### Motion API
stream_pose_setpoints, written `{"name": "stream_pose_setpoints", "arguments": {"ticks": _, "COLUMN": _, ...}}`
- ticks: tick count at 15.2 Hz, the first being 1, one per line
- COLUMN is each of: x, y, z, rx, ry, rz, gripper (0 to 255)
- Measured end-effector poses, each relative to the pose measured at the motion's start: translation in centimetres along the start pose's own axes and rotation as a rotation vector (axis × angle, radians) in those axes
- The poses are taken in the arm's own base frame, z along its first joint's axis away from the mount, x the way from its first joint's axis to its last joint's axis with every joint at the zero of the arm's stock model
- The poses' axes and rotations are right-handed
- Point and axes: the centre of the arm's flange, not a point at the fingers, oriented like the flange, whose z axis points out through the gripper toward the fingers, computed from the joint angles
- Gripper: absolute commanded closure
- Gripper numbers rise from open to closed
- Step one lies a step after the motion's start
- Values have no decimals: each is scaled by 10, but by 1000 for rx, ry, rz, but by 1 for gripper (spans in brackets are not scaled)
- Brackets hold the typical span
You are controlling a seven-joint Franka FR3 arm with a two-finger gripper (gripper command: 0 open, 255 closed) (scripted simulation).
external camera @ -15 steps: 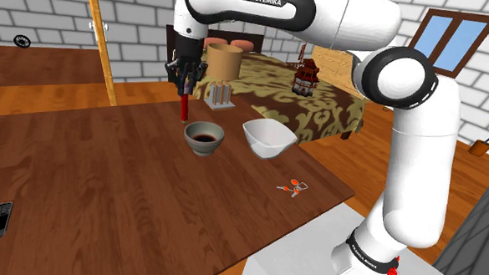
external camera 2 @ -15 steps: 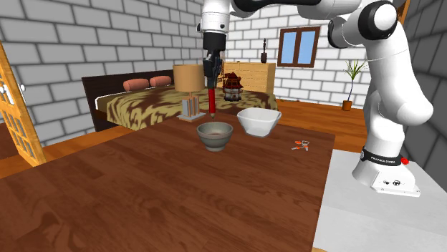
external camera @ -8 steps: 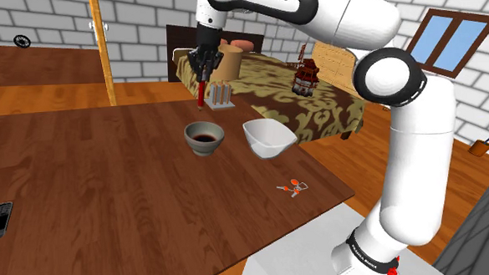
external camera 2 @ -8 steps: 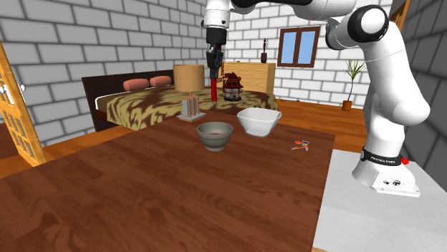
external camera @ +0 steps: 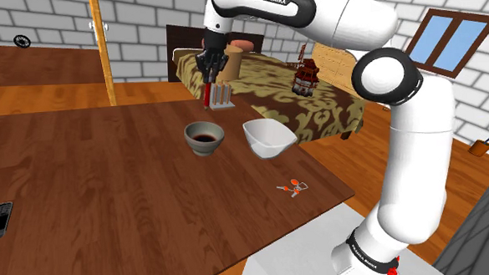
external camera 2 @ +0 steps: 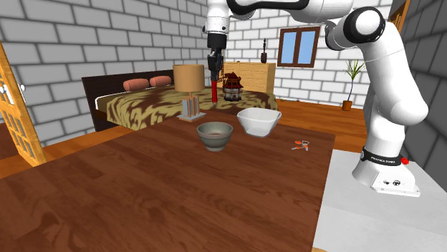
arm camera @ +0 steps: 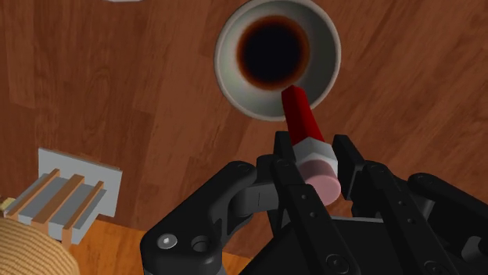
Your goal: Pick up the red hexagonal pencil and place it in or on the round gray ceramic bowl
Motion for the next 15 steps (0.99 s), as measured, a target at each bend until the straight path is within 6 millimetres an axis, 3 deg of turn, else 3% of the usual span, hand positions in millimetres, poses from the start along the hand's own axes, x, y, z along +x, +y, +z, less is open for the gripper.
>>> {"name": "stream_pose_setpoints", "arguments": {"ticks": 15, "x": -5, "y": 3, "z": 78, "rx": 0, "ry": 0, "rz": 0, "gripper": 255}}
